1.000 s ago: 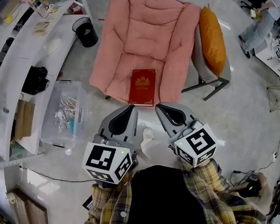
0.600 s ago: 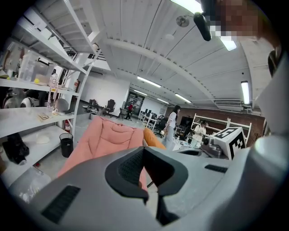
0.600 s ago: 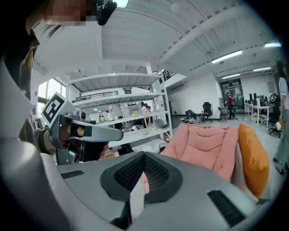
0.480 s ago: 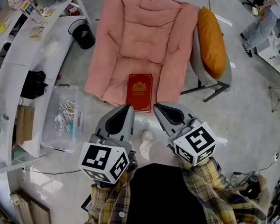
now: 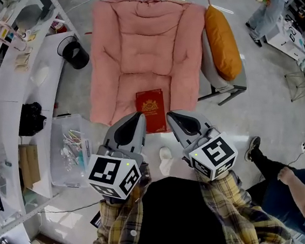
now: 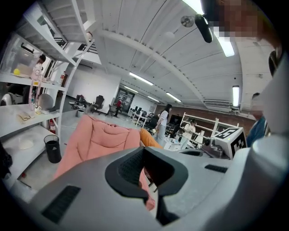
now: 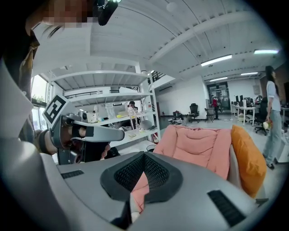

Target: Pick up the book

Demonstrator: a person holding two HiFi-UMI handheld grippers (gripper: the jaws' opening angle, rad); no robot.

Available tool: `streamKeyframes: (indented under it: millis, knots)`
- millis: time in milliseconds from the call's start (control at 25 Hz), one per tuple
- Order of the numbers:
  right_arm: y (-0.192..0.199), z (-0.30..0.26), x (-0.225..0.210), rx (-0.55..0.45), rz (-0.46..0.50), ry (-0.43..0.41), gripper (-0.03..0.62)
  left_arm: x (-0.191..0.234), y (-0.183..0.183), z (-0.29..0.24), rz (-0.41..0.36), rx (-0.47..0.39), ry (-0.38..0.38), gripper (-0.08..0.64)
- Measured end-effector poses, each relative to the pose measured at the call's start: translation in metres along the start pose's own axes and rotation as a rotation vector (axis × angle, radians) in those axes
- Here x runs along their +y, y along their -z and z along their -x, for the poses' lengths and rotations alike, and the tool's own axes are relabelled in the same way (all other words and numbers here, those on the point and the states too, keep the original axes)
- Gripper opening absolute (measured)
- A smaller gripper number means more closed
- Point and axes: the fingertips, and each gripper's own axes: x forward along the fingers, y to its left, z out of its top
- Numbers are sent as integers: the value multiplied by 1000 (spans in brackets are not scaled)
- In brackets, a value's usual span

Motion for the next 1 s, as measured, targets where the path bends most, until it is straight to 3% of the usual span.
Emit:
streamKeyframes:
  millis: [480, 800, 1000]
  knots:
    - [-33, -90, -4, -39, -94, 294, 14, 96, -43, -28, -87, 119, 264, 3]
    - [-25, -94, -6, -19, -159, 499, 14, 109, -27, -36, -96, 226, 458, 3]
    - [-1, -90, -11, 25, -206, 538, 14, 113, -3, -46, -53, 277, 483, 3]
